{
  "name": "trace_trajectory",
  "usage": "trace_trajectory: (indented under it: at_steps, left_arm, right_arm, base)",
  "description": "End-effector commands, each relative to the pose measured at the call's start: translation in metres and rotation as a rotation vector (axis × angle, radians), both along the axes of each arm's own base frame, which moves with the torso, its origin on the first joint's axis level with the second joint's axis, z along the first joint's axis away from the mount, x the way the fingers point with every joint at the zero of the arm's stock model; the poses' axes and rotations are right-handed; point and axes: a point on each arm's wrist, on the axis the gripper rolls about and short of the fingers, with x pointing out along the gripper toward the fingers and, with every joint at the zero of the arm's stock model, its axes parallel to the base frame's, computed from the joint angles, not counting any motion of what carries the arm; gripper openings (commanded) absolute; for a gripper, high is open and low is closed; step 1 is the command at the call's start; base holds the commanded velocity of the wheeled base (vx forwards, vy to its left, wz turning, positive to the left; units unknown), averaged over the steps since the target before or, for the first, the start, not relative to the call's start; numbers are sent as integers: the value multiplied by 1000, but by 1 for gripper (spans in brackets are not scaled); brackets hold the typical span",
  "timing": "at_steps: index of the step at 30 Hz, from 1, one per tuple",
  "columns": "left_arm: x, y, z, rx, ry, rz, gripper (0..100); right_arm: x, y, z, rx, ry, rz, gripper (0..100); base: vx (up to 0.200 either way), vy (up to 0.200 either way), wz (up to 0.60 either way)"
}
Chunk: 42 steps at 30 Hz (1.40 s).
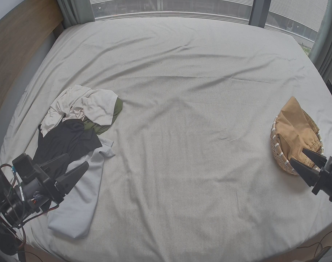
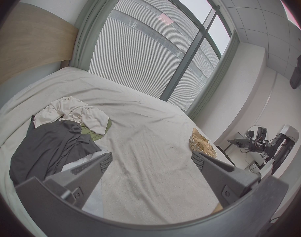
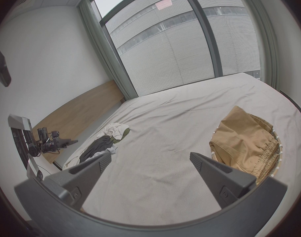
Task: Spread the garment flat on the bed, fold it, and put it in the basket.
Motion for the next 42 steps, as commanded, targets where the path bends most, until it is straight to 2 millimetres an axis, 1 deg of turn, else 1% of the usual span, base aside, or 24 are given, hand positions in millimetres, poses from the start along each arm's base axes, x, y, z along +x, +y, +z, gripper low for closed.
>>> trace_trajectory:
  at_steps: [1,2,3,4,9,10,14,15,18,19,20,24,25,26,27,30,31,33,34,35,39,42]
  left_arm:
    - [-52,10,15,-15,-69,8,100]
    - [-52,10,15,-15,-69,8,100]
    - [-65,12,11,-12,-32,13,100]
    - [-73,14,8,-6,-2,18,100]
    - [-110,20,-1,-8,4,15,100]
    - [-119,22,-5,-8,7,15,100]
    - [-139,25,-13,-9,8,13,100]
    - [-142,26,-15,-9,9,16,100]
    - [-150,27,-19,-10,-5,19,100]
    - [-158,28,-24,-15,-32,18,100]
    - [-161,29,-27,-16,-41,19,100]
    - [-172,31,-46,-6,-26,33,100]
    - [-173,31,-48,-4,-21,39,100]
    - [-175,31,-51,-3,-8,59,100]
    - [-174,31,-51,-2,-5,84,100]
    - [-174,32,-51,1,-8,119,100]
    - [-173,32,-51,22,-19,148,100]
    - [-173,32,-51,45,-29,156,100]
    - [-173,32,-52,91,-50,191,100]
    - [-173,32,-52,114,-58,209,100]
    - [-175,31,-53,183,-106,271,100]
    - [-179,30,-54,189,-148,300,100]
  right_arm:
    - [-51,-10,-2,36,-98,-52,100]
    - [-51,-10,-2,36,-98,-52,100]
    - [-65,-11,-6,40,-93,-57,100]
    - [-74,-12,-11,38,-76,-56,100]
    - [-107,-14,-30,41,-41,-47,100]
    - [-116,-14,-37,47,-33,-41,100]
    - [-136,-16,-58,59,-25,-41,100]
    - [-138,-16,-63,54,-18,-49,100]
    - [-136,-17,-69,32,4,-87,100]
    - [-134,-18,-74,4,2,-141,100]
    - [-134,-18,-76,-1,9,-153,100]
    - [-133,-18,-77,-14,11,-173,100]
    - [-133,-18,-77,-19,9,-182,100]
    - [-133,-20,-78,-48,0,-234,100]
    - [-132,-21,-78,-85,-6,-298,100]
    - [-132,-22,-79,-136,-14,-361,100]
    - [-133,-23,-81,-195,-12,-424,100]
    - [-134,-22,-85,-218,6,-439,100]
    - [-140,-22,-86,-215,-17,-455,100]
    - [-142,-22,-85,-211,-35,-458,100]
    - [-142,-22,-85,-209,-36,-460,100]
    - [-141,-22,-85,-206,-49,-465,100]
  base:
    - [0,0,0]
    - [0,0,0]
    - [0,0,0]
    - [0,0,0]
    - [0,0,0]
    - [0,0,0]
    - [0,0,0]
    - [0,0,0]
    - [0,0,0]
    - [0,0,0]
    - [0,0,0]
    - [0,0,0]
    - [0,0,0]
    - [0,0,0]
    - [0,0,0]
    - [0,0,0]
    - [0,0,0]
    - [0,0,0]
    - [0,0,0]
    - [0,0,0]
    - [0,0,0]
    - [0,0,0]
